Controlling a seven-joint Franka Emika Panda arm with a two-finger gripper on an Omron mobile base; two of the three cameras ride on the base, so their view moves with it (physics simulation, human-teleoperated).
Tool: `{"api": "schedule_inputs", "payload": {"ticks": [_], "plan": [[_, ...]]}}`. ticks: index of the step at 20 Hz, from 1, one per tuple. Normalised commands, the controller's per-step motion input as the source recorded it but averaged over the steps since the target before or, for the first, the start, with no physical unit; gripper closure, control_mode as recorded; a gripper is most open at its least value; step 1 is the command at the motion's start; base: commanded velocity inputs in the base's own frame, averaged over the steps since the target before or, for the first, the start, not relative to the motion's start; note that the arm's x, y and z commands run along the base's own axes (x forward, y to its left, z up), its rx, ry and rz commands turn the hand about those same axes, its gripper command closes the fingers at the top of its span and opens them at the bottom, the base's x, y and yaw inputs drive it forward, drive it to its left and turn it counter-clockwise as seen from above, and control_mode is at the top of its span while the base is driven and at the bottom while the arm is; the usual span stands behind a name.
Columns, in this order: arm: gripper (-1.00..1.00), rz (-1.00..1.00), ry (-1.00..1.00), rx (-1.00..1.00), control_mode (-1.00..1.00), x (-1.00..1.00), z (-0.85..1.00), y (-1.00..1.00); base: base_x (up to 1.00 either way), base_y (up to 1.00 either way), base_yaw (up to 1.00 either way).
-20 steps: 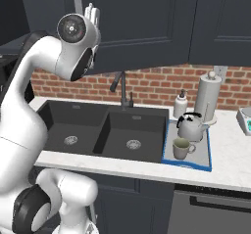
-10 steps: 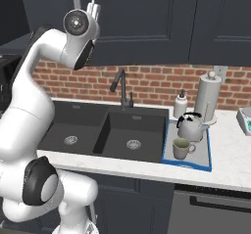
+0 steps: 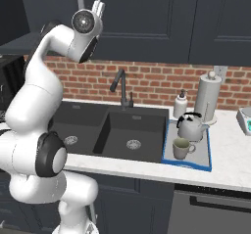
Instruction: Pick the kettle from the counter and place it on the tray. Then pick the mug from the cabinet and place it on the tray. Then close the cabinet doors.
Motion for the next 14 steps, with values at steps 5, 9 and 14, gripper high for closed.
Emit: {"api": "schedule_inputs", "payload": {"ticks": [5,9,14], "plan": [[-1.0,0.0,0.0,0.05,-1.0,0.79,-0.07,0.12,0.0,0.0,0.0],[-1.0,0.0,0.0,0.0,-1.0,0.34,-0.01,0.0,0.0,0.0,0.0],[-1.0,0.0,-0.09,0.0,-1.0,-0.59,-0.13,-0.07,0.0,0.0,0.0]]}}
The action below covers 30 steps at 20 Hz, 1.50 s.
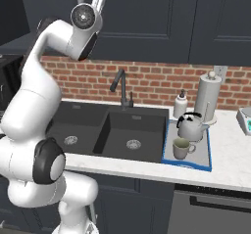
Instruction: Pick the kettle from the counter and place it on the tray. Then pick the mug from the cabinet and place it on the tray. Then close the cabinet doors.
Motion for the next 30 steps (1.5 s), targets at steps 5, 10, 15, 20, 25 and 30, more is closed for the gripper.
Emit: {"api": "schedule_inputs", "payload": {"ticks": [5,10,15,20,25,30], "plan": [[-1.0,0.0,-0.17,0.0,-1.0,-1.0,-0.25,-0.09,0.0,0.0,0.0],[-1.0,0.0,-0.14,0.0,-1.0,-1.0,-0.22,-0.02,0.0,0.0,0.0],[-1.0,0.0,-0.07,-0.1,-1.0,-0.99,-0.25,0.06,0.0,0.0,0.0],[-1.0,0.0,-0.02,-0.3,-1.0,-0.8,-0.21,0.43,0.0,0.0,0.0],[-1.0,0.0,0.0,-0.41,-1.0,-0.56,-0.17,0.56,0.0,0.0,0.0],[-1.0,0.0,0.01,-0.36,-1.0,-0.08,-0.49,0.11,0.0,0.0,0.0]]}}
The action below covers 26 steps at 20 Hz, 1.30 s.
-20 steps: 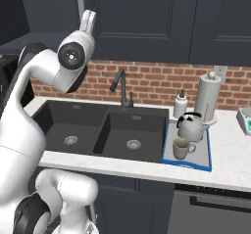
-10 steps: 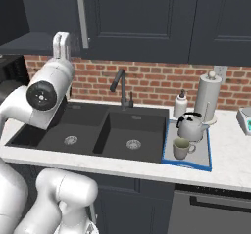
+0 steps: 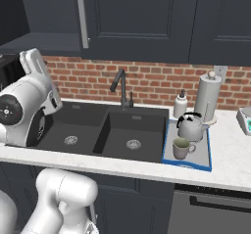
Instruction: Pick the kettle from the counter and place it on the tray. Then pick the mug from the cabinet and place it on the tray. Then close the cabinet doors.
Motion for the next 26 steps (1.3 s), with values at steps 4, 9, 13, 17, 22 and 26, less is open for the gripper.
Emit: {"api": "schedule_inputs", "payload": {"ticks": [4,9,13,17,22,26], "plan": [[-1.0,0.0,-0.01,-0.44,-1.0,-0.29,-0.49,0.19,0.0,0.0,0.0],[-1.0,0.0,-0.02,-0.6,-1.0,-0.42,-0.34,0.49,0.0,0.0,0.0],[-1.0,0.0,-0.12,-0.53,-1.0,-0.52,-0.09,0.43,0.0,0.0,0.0],[-1.0,0.0,-0.15,-0.48,-1.0,-0.54,-0.18,0.38,0.0,0.0,0.0],[-1.0,0.0,-0.12,-0.45,-1.0,-0.5,-0.32,0.24,0.0,0.0,0.0],[-1.0,0.0,-0.12,-0.36,-1.0,-0.42,-0.21,0.0,0.0,0.0,0.0]]}}
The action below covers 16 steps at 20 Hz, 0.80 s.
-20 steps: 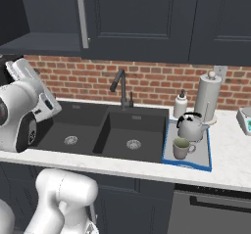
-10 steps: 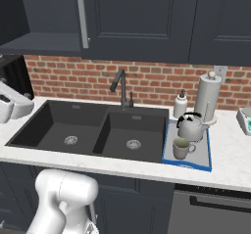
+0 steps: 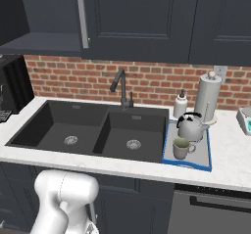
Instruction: Pick the kettle from the counter and place it on the tray. Then pick the mug from the cabinet and place it on the tray. Then close the cabinet doors.
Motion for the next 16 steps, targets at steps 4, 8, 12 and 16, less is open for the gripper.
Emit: {"api": "schedule_inputs", "payload": {"ticks": [4,8,12,16], "plan": [[-1.0,0.0,-0.11,-0.34,-1.0,-0.27,-0.14,-0.04,0.0,0.0,0.0],[-1.0,0.0,-0.04,-0.38,-1.0,-0.22,-0.14,0.0,0.0,0.0,0.0],[-1.0,0.05,0.0,-0.35,-1.0,-0.16,-0.35,0.0,0.0,0.0,0.0],[-1.0,0.03,0.0,-0.29,-1.0,-0.09,-0.43,0.0,0.0,0.0,0.0]]}}
